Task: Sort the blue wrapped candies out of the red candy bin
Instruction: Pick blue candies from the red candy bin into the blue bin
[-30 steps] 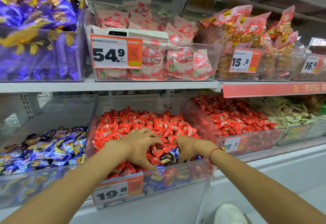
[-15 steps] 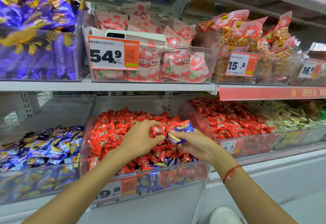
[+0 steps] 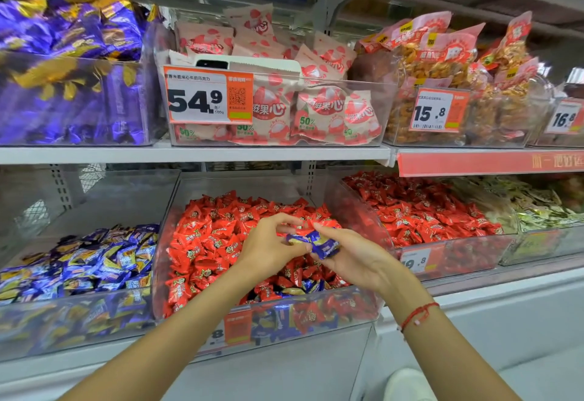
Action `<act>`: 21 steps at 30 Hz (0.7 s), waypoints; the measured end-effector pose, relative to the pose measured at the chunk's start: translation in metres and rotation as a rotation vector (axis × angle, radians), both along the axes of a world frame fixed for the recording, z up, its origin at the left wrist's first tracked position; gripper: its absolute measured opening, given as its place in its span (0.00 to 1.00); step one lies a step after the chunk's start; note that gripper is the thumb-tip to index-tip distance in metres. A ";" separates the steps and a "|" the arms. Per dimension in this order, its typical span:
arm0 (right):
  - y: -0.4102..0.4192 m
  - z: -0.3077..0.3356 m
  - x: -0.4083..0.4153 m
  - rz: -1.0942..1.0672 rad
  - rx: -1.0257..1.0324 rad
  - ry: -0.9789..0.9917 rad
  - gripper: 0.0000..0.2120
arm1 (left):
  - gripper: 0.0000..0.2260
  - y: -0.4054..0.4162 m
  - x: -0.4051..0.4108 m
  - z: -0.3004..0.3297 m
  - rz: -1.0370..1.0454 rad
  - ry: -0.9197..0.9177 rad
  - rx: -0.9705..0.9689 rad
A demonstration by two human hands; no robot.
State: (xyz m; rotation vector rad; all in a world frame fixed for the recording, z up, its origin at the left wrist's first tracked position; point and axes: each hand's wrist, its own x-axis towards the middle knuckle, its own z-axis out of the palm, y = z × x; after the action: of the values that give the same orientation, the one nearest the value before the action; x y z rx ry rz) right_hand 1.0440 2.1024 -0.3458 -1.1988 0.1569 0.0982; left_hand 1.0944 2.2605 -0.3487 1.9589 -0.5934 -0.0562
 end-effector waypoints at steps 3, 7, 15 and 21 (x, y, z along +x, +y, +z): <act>-0.004 0.004 0.000 -0.066 -0.025 0.014 0.12 | 0.20 -0.001 0.001 0.006 -0.025 0.025 -0.021; -0.009 0.005 -0.001 -0.156 -0.313 -0.011 0.08 | 0.18 0.001 0.002 0.014 -0.037 0.025 -0.072; -0.014 -0.001 0.000 -0.312 -0.861 -0.172 0.11 | 0.12 0.011 0.001 0.012 -0.142 0.026 0.137; 0.000 0.011 -0.001 -0.401 -0.180 -0.071 0.13 | 0.13 0.018 -0.011 0.010 -0.115 -0.028 0.072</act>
State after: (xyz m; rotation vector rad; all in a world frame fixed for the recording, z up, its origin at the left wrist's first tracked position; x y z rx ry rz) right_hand 1.0432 2.1027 -0.3343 -1.3262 0.3459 -0.3156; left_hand 1.0832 2.2789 -0.3384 1.9967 -0.7308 -0.1236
